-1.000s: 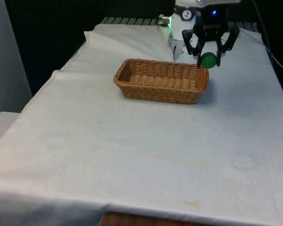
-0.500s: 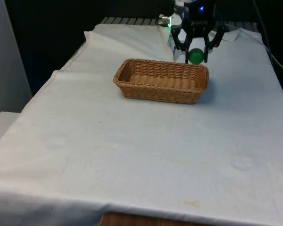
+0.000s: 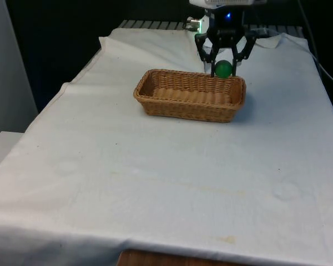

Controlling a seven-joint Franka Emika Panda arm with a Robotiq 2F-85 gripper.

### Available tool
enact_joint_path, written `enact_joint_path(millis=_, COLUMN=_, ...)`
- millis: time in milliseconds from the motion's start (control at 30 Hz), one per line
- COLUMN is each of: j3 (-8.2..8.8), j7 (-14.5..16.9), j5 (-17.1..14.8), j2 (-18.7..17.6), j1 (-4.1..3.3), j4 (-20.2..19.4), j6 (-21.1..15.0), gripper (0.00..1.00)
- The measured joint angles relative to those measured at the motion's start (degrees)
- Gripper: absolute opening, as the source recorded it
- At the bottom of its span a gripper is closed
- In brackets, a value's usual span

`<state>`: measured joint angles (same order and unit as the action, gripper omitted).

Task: Pick up the ball and place it into the basket.

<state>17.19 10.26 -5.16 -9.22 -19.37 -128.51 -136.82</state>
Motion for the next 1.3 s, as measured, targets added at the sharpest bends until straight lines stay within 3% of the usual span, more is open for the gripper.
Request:
enact_joint_path(millis=300, j3=-0.11, j7=-0.3, j5=0.0, j2=0.1, j1=0.0, j4=-4.6, j6=-5.2, gripper=0.01)
enact_joint_path(millis=500, j3=-0.29, j7=-0.6, j5=0.0, j2=-0.2, j1=0.0, j4=-9.1, j6=-10.8, gripper=0.01)
enact_joint_path(millis=767, j3=0.06, j7=-0.5, j5=-0.1, j2=-1.1, j1=0.06, j4=-11.9, j6=-14.4, gripper=0.01)
enact_joint_path(millis=933, j3=0.06, j7=-0.6, j5=-0.3, j2=-3.3, j1=0.06, j4=-13.6, j6=-18.6, gripper=0.01)
enact_joint_path(millis=1300, j3=-0.17, j7=-0.7, j5=-0.9, j2=-5.6, j1=0.06, j4=-13.3, j6=-20.1, gripper=0.01)
